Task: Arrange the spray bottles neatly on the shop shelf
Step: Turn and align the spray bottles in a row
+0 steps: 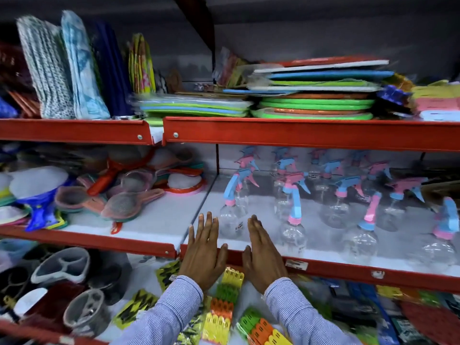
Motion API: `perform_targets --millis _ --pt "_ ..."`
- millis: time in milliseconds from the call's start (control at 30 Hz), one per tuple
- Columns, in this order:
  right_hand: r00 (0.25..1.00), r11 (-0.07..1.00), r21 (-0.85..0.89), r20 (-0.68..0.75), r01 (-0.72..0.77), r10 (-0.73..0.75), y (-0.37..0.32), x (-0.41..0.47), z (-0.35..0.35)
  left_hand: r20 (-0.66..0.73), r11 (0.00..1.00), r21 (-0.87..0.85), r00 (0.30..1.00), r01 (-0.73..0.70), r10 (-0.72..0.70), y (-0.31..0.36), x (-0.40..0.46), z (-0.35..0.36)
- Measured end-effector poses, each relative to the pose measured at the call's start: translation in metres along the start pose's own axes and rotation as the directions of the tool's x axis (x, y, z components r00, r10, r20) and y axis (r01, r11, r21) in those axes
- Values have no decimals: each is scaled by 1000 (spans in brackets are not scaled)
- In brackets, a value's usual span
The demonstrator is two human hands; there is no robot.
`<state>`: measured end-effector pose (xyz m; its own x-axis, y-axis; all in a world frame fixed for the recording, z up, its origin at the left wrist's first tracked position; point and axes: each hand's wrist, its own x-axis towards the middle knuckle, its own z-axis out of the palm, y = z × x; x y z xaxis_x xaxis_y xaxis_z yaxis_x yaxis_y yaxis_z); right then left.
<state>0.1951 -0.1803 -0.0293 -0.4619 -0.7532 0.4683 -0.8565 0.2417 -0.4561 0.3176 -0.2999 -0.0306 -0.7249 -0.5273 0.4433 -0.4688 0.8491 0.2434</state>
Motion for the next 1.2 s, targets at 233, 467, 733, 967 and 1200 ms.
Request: perform_targets --millis 233,467,733,967,1200 --pt "946 919 223 52 -325 321 -19 54 15 101 971 -239 995 5 20 -28 41 6" --pt "914 874 269 132 -405 383 -15 71 16 220 862 -491 975 128 -20 -24 54 1" --pt "927 872 314 118 -376 357 -17 49 6 180 838 -532 983 120 -27 -14 30 -10" --pt "932 871 331 141 -363 335 -17 32 -1 187 858 -495 981 138 -50 -10 16 -10" --pt "912 833 374 218 -408 348 -16 37 -9 -6 807 -570 982 153 -190 5 2 -20"
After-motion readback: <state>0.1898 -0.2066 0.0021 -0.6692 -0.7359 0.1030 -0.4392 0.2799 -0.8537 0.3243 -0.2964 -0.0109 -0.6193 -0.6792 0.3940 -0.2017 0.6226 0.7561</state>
